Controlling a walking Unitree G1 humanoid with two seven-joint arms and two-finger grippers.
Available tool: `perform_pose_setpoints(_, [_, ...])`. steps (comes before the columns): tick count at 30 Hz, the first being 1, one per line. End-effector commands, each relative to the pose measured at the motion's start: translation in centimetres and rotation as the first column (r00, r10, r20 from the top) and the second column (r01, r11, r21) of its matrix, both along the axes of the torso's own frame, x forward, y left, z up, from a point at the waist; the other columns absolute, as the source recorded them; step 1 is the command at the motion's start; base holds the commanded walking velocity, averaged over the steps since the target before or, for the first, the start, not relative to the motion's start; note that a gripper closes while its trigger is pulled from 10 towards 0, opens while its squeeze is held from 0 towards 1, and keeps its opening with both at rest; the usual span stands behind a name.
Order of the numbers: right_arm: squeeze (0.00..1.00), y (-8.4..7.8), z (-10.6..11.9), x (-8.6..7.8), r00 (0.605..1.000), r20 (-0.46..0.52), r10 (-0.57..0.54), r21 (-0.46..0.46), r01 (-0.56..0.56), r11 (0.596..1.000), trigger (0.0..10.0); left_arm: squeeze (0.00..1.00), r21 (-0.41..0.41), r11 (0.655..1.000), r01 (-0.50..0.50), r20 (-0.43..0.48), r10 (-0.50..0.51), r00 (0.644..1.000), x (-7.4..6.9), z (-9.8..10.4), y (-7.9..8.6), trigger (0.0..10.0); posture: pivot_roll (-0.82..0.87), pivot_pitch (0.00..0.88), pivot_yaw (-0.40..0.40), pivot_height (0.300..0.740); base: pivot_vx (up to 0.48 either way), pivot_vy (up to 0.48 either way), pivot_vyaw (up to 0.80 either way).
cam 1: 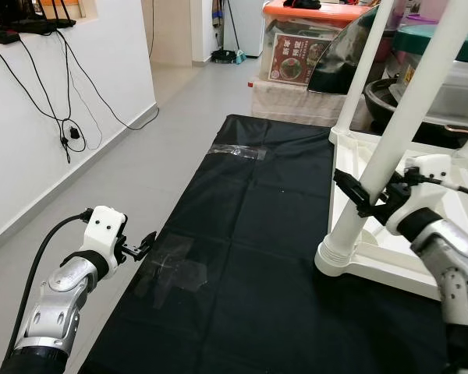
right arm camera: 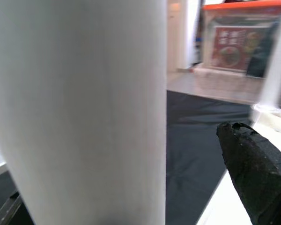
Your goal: Building children table
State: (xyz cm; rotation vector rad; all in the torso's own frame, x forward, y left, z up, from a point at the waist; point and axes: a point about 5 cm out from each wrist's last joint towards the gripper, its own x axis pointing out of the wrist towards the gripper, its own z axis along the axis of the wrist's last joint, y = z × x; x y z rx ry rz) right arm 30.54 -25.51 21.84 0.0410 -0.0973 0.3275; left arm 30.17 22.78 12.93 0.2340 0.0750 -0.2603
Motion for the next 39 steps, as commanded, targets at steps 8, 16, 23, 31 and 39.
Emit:
perform_pose_setpoints(8, [0.0,-1.0,-1.6,0.5,0.977,-0.058,0.208,-0.02,-0.209,0.978,9.0,0.0,0.014,1.0,0.012,-0.016,-0.012,1.0,-0.2,-0.6,-0.2,10.0,0.11,0.0,-0.073,0.74,0.0,0.0,0.0])
perform_pose_setpoints(16, [0.0,-1.8,-2.8,1.1,0.969,-0.104,0.225,-0.023,-0.228,0.973,4.7,0.0,0.015,1.0,0.018,-0.018,-0.017,1.0,-0.3,-0.7,-0.2,10.0,0.12,0.0,-0.078,0.74,0.0,0.0,0.0])
perform_pose_setpoints(23, [0.0,-2.7,-3.2,1.3,0.966,-0.11,0.234,-0.02,-0.238,0.971,3.6,0.0,0.02,1.0,0.022,-0.014,-0.022,1.0,-0.1,-0.7,-0.3,10.0,0.12,0.0,-0.077,0.74,0.0,0.0,0.0])
perform_pose_setpoints(31, [0.0,-2.6,-3.7,1.5,0.963,-0.102,0.25,-0.023,-0.253,0.967,0.0,0.0,0.02,0.999,0.033,-0.009,-0.033,0.999,0.0,-0.6,-0.6,10.0,0.12,0.0,-0.075,0.74,0.0,0.0,0.0])
perform_pose_setpoints(39, [0.0,-1.8,-5.9,2.3,0.978,-0.193,-0.082,-0.1,0.063,0.993,0.0,0.0,0.021,0.999,0.031,-0.014,-0.031,0.999,-0.2,-0.7,-0.5,10.0,0.12,0.0,-0.082,0.74,0.0,0.0,0.0])
